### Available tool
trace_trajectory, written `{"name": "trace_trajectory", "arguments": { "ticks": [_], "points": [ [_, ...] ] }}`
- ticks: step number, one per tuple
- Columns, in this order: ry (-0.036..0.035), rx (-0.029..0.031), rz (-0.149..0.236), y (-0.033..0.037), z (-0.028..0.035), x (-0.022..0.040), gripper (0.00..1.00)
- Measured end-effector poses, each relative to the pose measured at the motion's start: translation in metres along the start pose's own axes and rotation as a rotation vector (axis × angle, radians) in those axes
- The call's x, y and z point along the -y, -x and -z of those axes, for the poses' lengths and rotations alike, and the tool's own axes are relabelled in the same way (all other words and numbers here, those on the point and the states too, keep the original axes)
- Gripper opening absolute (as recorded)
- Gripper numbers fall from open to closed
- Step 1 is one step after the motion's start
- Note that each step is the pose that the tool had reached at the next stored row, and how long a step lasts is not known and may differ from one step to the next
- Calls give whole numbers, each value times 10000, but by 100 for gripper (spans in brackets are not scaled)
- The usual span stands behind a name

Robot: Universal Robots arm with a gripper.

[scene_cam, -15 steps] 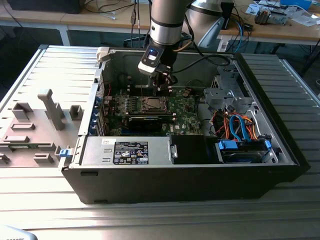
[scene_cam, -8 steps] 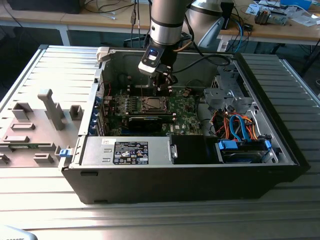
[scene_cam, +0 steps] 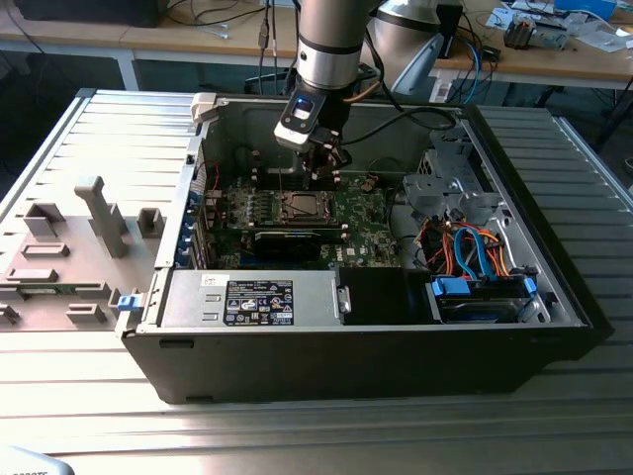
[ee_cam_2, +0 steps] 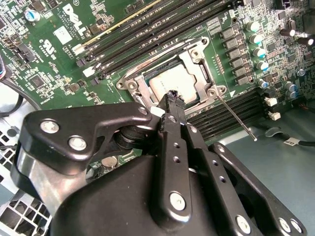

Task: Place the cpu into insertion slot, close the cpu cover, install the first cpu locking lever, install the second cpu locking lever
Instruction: 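Install the first cpu locking lever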

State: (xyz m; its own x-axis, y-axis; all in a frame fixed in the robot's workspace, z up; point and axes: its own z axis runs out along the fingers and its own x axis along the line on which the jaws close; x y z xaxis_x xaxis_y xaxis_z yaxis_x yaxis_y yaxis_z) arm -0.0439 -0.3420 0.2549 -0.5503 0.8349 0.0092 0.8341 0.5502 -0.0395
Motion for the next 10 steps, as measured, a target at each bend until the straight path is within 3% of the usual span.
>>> {"name": "trace_trajectory", "arguments": {
  "ticks": [10],
  "points": [
    [-1,5,119,0,0,0,11]
  ]
}}
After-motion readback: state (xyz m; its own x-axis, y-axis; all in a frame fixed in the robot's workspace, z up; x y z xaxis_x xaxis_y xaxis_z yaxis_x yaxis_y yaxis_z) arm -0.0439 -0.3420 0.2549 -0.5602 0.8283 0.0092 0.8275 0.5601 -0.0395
